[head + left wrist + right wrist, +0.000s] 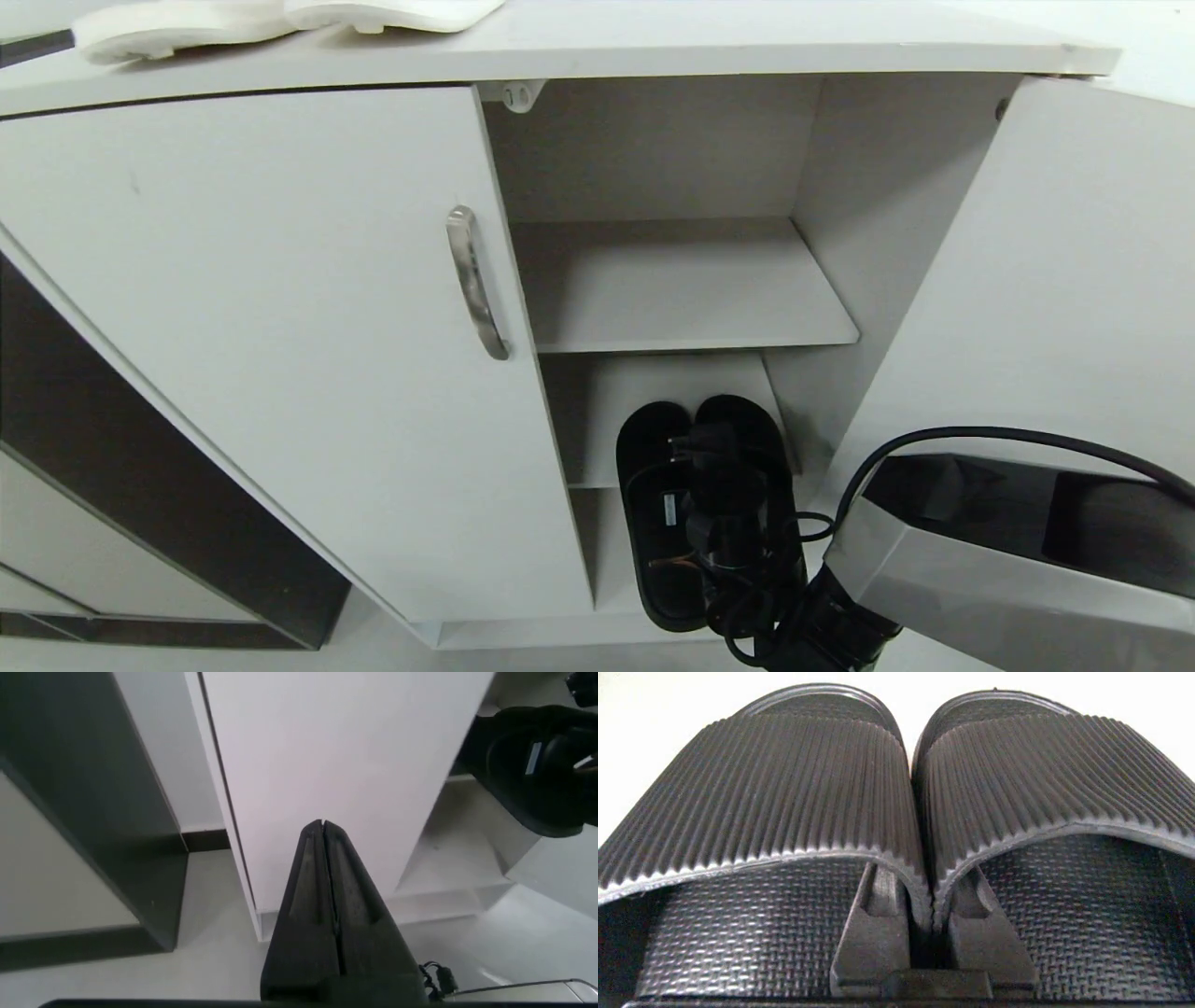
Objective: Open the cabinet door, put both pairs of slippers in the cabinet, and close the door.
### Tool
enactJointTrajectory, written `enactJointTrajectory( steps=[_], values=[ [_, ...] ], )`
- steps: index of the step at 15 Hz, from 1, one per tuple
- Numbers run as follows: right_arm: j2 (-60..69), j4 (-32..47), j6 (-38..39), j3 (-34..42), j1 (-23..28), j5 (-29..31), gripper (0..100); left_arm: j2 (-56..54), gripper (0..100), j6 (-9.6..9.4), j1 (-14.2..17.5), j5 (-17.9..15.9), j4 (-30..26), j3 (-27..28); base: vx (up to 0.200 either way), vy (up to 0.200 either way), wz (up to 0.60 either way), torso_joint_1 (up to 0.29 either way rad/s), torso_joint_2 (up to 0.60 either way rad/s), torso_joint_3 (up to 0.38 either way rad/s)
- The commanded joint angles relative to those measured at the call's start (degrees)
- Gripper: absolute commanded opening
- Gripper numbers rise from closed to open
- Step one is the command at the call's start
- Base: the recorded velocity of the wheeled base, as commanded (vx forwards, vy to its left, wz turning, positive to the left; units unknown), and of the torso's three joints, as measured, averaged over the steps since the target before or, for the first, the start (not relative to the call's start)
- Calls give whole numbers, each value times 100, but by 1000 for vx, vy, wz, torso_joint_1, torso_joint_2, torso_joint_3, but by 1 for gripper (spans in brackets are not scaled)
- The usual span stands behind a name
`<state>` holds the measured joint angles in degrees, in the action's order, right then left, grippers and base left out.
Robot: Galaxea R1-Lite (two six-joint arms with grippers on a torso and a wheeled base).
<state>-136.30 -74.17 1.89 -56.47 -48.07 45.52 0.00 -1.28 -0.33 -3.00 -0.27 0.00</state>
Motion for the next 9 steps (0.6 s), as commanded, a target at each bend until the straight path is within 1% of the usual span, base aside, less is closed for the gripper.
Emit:
enactJointTrajectory(
  steps=[1,3,5,6,9],
  values=[
    [16,16,-4,-137,-18,1,0,9,0,-4,-2,1,0,0,0,0,0,0,0,0],
    [7,8,4,-119,-1,-8,0,9,0,-4,-2,1,0,0,0,0,0,0,0,0],
    [-45,25,4,-189,122,-140,0,9,0,-4,-2,1,0,0,0,0,0,0,0,0],
    [-151,60,4,-312,210,-289,0,9,0,-4,-2,1,0,0,0,0,0,0,0,0],
    [-573,139,48,-848,500,-333,0,9,0,-4,-2,1,0,0,0,0,0,0,0,0]
  ],
)
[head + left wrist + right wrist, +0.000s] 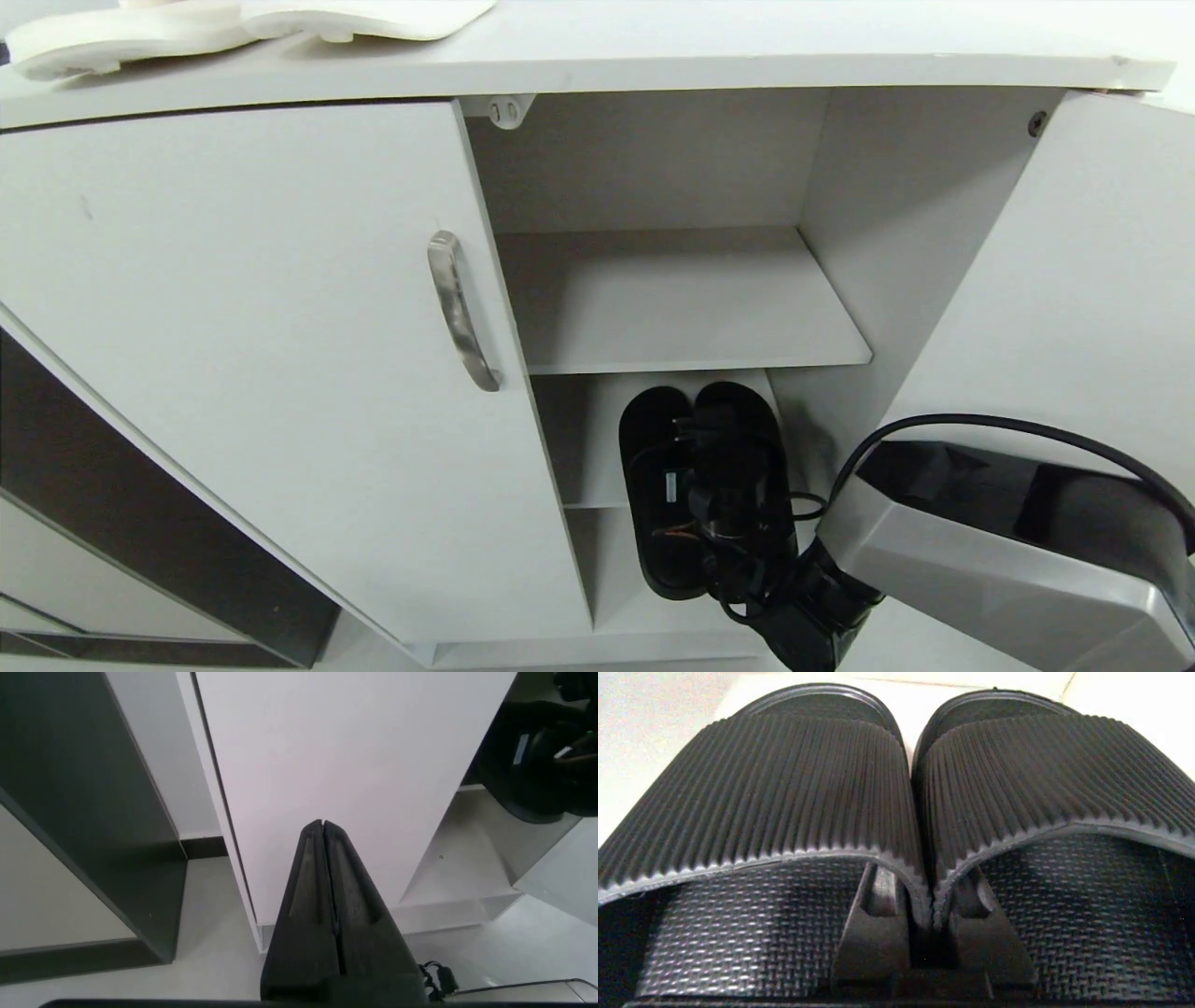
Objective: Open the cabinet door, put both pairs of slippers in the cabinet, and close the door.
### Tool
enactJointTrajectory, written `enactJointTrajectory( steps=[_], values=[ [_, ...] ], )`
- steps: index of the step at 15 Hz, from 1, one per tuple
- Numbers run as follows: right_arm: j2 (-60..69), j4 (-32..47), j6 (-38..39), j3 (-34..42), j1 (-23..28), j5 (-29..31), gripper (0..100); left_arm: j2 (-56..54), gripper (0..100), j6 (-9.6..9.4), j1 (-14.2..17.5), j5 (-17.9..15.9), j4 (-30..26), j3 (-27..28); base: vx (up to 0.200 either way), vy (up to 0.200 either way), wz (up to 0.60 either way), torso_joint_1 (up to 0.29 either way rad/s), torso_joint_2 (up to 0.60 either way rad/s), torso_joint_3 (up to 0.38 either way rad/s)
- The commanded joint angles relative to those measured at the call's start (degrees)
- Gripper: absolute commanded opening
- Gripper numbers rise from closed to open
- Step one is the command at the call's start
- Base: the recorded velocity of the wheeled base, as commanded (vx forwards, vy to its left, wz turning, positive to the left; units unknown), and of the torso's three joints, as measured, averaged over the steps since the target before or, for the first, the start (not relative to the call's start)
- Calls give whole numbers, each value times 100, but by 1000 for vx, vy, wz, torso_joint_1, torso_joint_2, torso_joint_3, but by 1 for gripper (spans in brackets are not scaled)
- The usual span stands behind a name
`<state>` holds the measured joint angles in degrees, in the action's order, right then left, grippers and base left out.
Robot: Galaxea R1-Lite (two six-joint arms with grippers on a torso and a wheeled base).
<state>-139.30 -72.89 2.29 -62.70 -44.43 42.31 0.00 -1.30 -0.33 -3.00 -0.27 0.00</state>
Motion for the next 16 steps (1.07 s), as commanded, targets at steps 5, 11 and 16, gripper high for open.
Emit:
enactJointTrajectory(
  steps=[5,11,16],
  values=[
    [-370,776,34,-1122,348,-83,0,9,0,-1,-2,1,0,0,0,0,0,0,0,0],
    [-624,1681,342,-2282,480,-171,0,9,0,-1,-2,1,0,0,0,0,0,0,0,0],
    [-721,1848,430,-2432,506,-276,0,9,0,-1,-2,1,0,0,0,0,0,0,0,0]
  ],
)
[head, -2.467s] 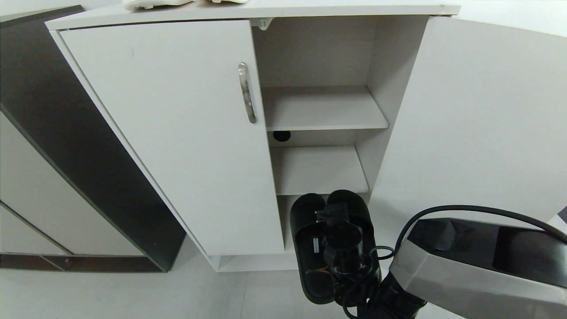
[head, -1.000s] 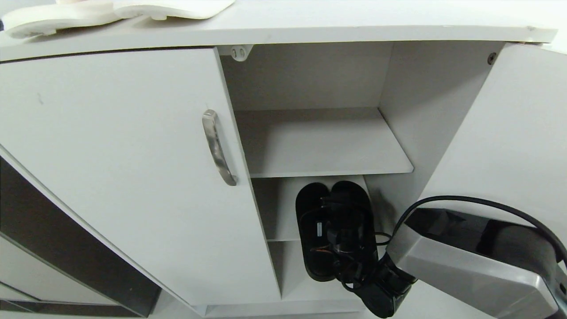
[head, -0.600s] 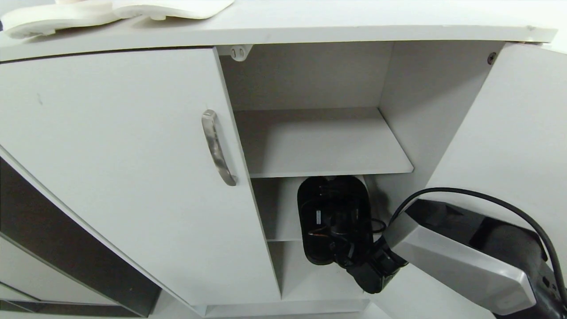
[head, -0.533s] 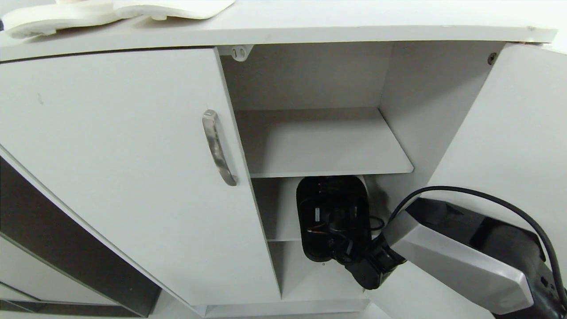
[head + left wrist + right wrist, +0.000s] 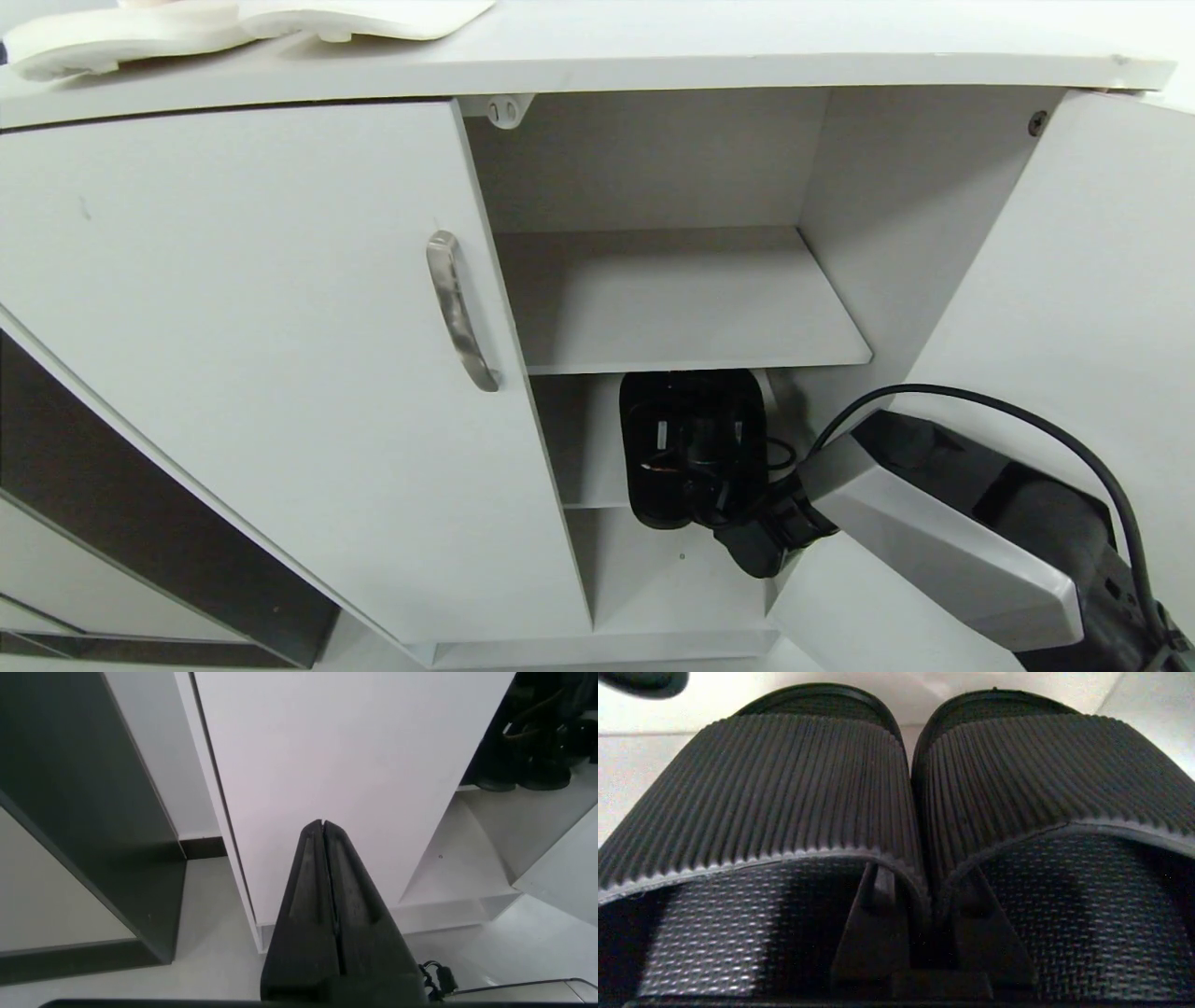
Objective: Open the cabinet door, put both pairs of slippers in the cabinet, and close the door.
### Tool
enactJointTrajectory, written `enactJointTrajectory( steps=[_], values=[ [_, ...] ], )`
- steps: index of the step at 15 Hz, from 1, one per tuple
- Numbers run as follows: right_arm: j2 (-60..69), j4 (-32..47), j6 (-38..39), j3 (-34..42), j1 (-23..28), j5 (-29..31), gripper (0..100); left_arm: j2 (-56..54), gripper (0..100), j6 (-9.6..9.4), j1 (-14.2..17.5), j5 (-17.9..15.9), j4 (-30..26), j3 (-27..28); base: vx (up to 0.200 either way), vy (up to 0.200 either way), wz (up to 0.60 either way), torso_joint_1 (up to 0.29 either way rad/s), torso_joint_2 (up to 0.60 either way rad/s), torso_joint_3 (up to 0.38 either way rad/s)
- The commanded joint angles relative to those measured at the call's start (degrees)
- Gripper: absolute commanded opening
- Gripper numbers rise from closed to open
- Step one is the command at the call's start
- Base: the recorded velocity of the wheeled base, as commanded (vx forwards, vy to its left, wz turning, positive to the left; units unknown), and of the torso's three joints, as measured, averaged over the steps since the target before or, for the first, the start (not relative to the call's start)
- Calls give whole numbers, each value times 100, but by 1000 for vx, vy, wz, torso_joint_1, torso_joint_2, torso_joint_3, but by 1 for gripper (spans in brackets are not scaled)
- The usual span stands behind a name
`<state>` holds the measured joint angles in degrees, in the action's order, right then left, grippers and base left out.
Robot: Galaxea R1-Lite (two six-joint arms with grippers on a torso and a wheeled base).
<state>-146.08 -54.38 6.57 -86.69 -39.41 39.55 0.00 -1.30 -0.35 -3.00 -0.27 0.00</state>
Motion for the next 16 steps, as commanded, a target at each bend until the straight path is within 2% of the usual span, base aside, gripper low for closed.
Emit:
enactJointTrajectory(
  steps=[1,7,8,10,12,16],
  values=[
    [-43,15,2,-32,4,-8,0,9,0,-1,0,1,0,0,0,0,0,0,0,0],
    [-105,15,2,-68,30,-8,0,9,0,-1,0,1,0,0,0,0,0,0,0,0],
    [-131,15,2,-76,48,-8,100,9,0,-1,0,1,0,0,0,0,0,0,0,0],
    [-140,15,2,-50,48,-8,100,9,0,-1,0,1,0,0,0,0,0,0,0,0],
    [115,-20,-24,337,-5,0,100,9,0,-1,0,1,0,0,0,0,0,0,0,0],
    [1433,-407,-42,2033,-330,44,100,9,0,-1,0,1,0,0,0,0,0,0,0,0]
  ],
)
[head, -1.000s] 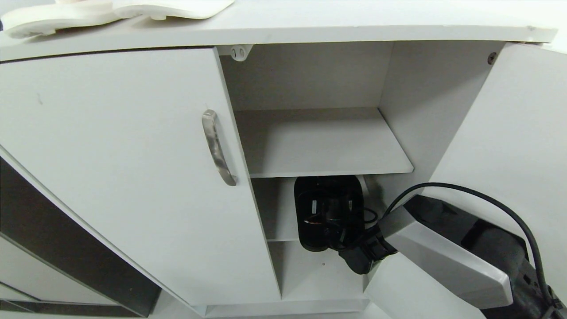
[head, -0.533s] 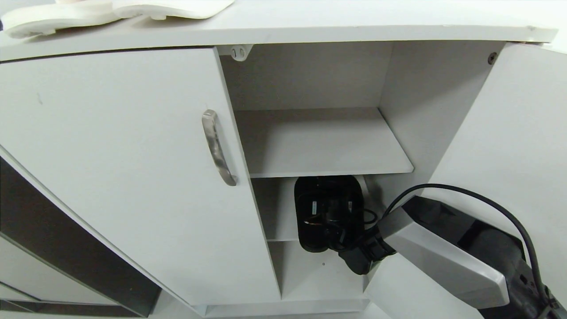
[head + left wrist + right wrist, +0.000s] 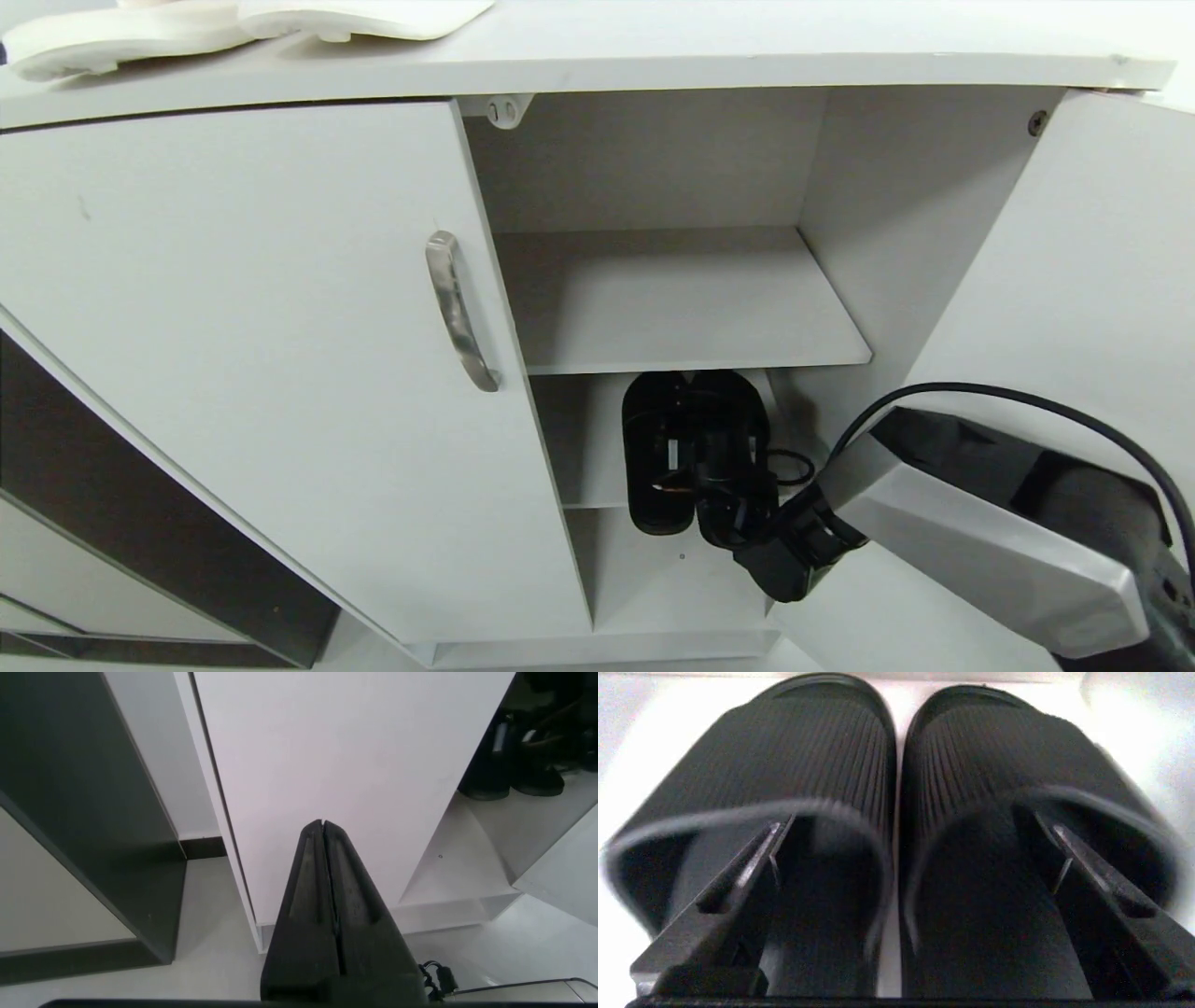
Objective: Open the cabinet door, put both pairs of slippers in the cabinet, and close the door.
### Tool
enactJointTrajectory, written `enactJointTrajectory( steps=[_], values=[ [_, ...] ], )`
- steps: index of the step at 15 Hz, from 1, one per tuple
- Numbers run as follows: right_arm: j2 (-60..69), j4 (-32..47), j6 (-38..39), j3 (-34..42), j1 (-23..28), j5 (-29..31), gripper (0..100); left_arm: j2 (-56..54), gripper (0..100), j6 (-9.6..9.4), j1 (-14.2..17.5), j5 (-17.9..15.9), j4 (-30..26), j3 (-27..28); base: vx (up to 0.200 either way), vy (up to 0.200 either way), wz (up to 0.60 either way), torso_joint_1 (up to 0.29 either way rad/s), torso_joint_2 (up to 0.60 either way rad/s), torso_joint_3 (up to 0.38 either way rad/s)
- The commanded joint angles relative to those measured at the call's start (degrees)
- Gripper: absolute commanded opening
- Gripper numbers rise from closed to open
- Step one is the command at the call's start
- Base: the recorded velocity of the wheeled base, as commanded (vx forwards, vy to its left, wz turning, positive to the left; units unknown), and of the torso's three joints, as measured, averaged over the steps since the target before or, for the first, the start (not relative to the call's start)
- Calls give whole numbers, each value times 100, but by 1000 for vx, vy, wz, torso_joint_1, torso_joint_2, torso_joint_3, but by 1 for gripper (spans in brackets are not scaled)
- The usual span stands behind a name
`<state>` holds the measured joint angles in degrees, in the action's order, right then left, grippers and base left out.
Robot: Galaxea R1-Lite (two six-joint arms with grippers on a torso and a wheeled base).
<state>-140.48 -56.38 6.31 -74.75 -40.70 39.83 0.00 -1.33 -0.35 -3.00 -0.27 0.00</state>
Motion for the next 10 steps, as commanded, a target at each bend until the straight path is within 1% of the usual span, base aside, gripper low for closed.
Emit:
enactJointTrajectory(
  steps=[1,3,5,8,10],
  values=[
    [1269,-435,-7,1490,-359,25,100,9,0,1,0,1,0,0,0,0,0,0,0,0],
    [1937,-1033,-25,2852,-649,-36,100,9,0,1,0,1,0,0,0,0,0,0,0,0],
    [2139,-1455,-43,3573,-746,-151,100,9,0,1,0,1,0,0,0,0,0,0,0,0],
    [2007,-1534,-148,3705,-772,-230,100,9,0,1,0,1,0,0,0,0,0,0,0,0],
    [1867,-1604,-157,3652,-790,-239,100,9,0,1,0,1,0,0,0,0,0,0,0,0]
  ],
)
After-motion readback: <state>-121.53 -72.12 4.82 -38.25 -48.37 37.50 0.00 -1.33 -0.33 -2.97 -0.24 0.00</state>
